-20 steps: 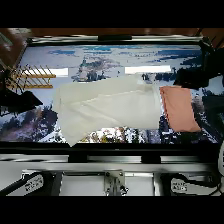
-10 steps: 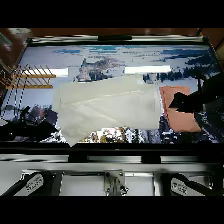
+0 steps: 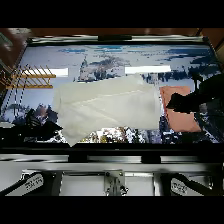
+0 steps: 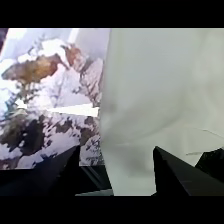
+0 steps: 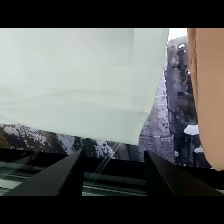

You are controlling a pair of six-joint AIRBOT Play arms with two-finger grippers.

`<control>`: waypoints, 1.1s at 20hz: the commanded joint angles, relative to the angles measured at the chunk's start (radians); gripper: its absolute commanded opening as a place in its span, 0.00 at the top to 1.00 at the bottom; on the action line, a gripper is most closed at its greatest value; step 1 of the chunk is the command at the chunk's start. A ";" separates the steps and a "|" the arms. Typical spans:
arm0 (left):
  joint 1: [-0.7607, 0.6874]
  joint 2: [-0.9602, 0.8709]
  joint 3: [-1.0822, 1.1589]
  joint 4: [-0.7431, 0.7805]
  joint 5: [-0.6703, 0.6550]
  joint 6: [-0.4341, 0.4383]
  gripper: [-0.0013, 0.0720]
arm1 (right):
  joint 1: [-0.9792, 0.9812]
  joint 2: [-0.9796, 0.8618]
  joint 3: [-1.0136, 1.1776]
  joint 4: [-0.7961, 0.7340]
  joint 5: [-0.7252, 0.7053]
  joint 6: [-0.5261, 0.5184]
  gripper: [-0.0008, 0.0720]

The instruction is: Fold the shirts.

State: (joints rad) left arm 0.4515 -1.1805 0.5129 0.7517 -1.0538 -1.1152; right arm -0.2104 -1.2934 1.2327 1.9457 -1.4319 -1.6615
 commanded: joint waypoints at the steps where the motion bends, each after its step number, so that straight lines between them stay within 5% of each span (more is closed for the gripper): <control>1: -0.012 -0.035 -0.003 -0.016 0.024 0.029 0.30 | 0.002 0.001 -0.001 -0.003 0.001 0.000 0.34; 6: -0.122 -0.068 -0.003 -0.031 0.091 0.014 0.31 | 0.002 0.001 -0.001 -0.025 0.004 0.001 0.34; 8: -0.142 -0.079 -0.002 -0.033 0.108 -0.008 0.81 | 0.002 -0.001 -0.002 -0.092 0.002 0.003 0.34; 9: -0.142 -0.079 -0.002 -0.035 0.108 -0.008 0.92 | 0.001 -0.005 -0.010 -0.127 -0.001 0.011 0.34; 14: -0.142 -0.073 -0.001 -0.035 0.091 -0.006 0.94 | 0.002 -0.024 -0.213 0.018 0.090 0.027 0.30; 22: -0.142 -0.073 -0.001 -0.034 0.047 0.008 0.94 | 0.051 -0.116 -0.305 0.006 0.288 0.040 0.30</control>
State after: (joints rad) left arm 0.3099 -1.2545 0.5106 0.7208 -0.9878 -1.1107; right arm -0.1852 -1.3731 0.9463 1.9465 -1.2266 -1.6272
